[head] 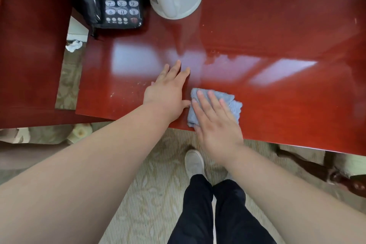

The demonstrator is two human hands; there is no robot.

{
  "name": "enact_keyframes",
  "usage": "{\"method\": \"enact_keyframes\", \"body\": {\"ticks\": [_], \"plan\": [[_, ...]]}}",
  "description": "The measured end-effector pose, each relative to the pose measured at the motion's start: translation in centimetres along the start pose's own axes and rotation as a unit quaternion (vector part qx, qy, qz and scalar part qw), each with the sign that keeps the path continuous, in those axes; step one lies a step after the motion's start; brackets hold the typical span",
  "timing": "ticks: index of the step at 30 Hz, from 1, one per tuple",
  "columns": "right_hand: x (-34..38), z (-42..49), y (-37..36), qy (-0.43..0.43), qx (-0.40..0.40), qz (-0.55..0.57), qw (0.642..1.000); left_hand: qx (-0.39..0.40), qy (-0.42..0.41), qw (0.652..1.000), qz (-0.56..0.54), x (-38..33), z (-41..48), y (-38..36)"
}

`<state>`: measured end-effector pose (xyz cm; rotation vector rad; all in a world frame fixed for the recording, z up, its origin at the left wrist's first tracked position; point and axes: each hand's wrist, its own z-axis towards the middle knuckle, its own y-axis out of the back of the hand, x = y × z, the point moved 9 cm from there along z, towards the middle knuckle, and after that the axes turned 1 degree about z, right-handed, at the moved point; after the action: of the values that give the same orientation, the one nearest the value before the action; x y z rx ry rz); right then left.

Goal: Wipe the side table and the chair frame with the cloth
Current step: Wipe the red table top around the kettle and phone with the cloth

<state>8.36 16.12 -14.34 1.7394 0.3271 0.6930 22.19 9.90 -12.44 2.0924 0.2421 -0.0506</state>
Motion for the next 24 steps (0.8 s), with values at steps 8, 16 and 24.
{"method": "enact_keyframes", "body": {"ticks": [8,16,24], "plan": [[-12.4,2.2,3.1,-0.120,-0.018,-0.019,0.992,0.061,-0.024,0.997,0.031,1.5,-2.8,-1.5],[-1.9,0.5,0.3,-0.035,0.001,-0.024,0.999,0.032,-0.030,0.998,0.042,1.7,-3.6,-1.3],[-4.4,2.0,1.2,0.030,0.007,-0.038,0.999,0.032,-0.027,0.998,0.046,2.0,-3.4,-1.0]]}}
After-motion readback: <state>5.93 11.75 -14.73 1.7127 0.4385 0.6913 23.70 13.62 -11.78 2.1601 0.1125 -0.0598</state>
